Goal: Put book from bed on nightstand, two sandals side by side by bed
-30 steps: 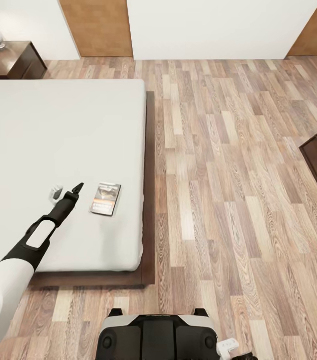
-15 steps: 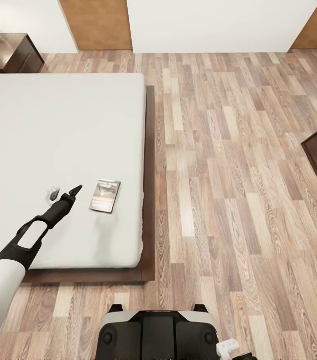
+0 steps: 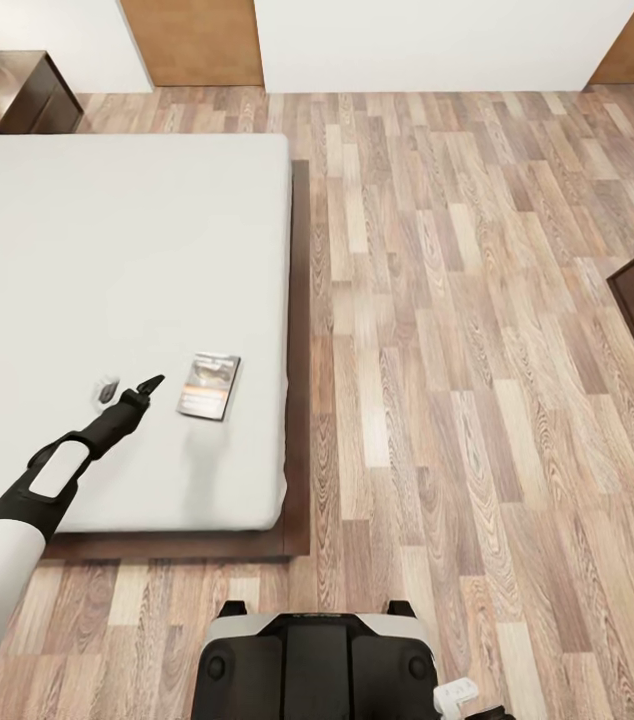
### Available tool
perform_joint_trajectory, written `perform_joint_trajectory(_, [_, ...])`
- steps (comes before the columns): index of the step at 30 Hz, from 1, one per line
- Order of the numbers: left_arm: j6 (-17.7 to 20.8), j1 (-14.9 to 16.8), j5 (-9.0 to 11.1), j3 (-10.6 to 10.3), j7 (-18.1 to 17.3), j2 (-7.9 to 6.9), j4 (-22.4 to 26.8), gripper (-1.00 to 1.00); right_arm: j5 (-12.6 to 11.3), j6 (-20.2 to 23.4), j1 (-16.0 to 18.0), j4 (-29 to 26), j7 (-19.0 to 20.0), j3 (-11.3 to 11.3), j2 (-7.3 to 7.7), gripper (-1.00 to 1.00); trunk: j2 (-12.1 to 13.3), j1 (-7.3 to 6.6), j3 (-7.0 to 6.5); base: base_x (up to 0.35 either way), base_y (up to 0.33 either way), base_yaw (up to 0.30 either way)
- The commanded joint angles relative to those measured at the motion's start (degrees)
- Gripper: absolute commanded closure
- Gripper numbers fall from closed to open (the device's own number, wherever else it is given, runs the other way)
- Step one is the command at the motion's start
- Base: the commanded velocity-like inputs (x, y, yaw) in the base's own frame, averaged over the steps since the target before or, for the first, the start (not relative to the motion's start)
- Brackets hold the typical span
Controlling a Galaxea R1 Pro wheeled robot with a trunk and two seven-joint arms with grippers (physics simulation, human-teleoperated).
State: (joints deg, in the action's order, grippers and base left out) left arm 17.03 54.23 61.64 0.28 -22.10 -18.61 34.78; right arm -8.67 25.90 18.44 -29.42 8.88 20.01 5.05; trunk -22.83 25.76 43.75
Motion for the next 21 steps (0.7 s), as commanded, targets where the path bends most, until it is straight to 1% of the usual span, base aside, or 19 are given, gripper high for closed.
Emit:
perform_joint_trajectory(1, [1.2, 0.0, 0.6, 0.0, 0.0, -0.03, 0.1, -1.0, -0.6, 0.3, 0.0, -0.1, -0.2, 0.4, 0.08, -1.0, -0.1, 0.03, 0.16, 0.0, 0.0, 0.0])
perform_joint_trajectory(2, [1.2, 0.0, 0.6, 0.0, 0.0, -0.03, 0.1, -1.0, -0.6, 0.3, 0.0, -0.1, -0.2, 0.4, 0.08, -1.0, -0.1, 0.03, 0.25, 0.0, 0.0, 0.0])
perform_joint_trajectory(6, [3.7, 0.0, 0.4, 0.1, 0.0, -0.11, 0.4, -1.0, -0.6, 0.3, 0.0, -0.1, -0.2, 0.5, 0.06, -1.0, -0.1, 0.03, 0.63, 0.0, 0.0, 0.0])
perform_joint_trajectory(10, [4.8, 0.0, 0.4, 0.1, 0.0, -0.22, 0.6, -1.0, -0.6, 0.3, 0.0, -0.1, -0.2, 0.5, 0.06, -1.0, -0.1, 0.03, 1.0, 0.0, 0.0, 0.0])
perform_joint_trajectory(15, [5.5, 0.0, 0.3, 0.1, 0.0, -0.46, 0.7, -1.0, -0.6, 0.3, 0.0, -0.1, -0.2, 0.5, 0.02, -1.0, -0.1, 0.03, 1.46, 0.0, 0.0, 0.0])
perform_joint_trajectory(21, [5.8, -0.1, 0.3, 0.1, -0.1, -1.16, 1.1, -1.0, -0.9, -0.1, 0.0, -0.2, -0.2, 0.5, -0.32, -1.0, -0.1, 0.03, 1.72, 0.0, 0.0, 0.0])
